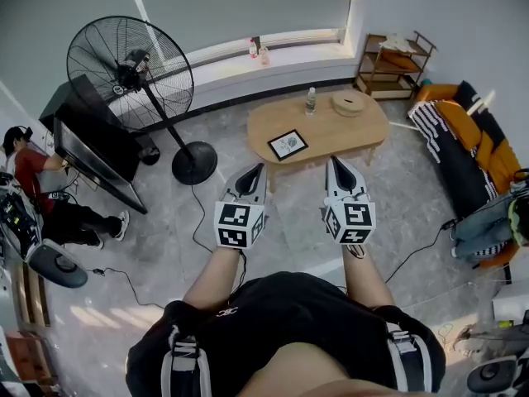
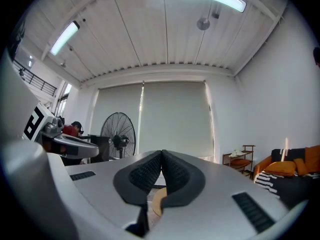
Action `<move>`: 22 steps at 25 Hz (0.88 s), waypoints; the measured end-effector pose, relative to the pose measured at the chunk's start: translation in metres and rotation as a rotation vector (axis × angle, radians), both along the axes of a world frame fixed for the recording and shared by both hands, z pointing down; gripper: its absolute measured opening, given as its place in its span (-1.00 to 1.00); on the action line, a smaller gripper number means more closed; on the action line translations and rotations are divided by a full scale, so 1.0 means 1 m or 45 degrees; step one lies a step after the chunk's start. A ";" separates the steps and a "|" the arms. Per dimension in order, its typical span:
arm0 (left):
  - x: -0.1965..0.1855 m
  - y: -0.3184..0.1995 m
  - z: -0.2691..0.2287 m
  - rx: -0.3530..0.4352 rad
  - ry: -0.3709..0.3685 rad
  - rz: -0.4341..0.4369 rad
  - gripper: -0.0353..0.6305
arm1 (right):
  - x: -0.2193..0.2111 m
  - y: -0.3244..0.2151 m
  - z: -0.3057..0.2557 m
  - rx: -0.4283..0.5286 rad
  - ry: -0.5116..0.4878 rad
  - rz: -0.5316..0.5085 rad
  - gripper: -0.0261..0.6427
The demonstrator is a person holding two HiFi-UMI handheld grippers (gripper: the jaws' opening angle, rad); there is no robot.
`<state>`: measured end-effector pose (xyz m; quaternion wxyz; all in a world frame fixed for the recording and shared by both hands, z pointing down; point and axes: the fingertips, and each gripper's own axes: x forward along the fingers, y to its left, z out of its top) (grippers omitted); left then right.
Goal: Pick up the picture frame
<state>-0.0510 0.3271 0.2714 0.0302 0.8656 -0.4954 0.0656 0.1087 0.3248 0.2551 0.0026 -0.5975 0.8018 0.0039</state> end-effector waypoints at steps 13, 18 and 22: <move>-0.092 -0.027 0.010 -0.010 0.041 0.028 -0.83 | -0.087 -0.021 0.010 -0.008 0.013 0.037 -0.87; -0.106 -0.035 0.022 -0.024 0.044 -0.024 -0.83 | -0.094 -0.034 0.009 0.007 0.016 0.002 -0.88; -0.114 -0.051 0.037 -0.048 0.053 -0.062 -0.83 | -0.097 -0.053 0.019 0.013 0.016 -0.018 -0.88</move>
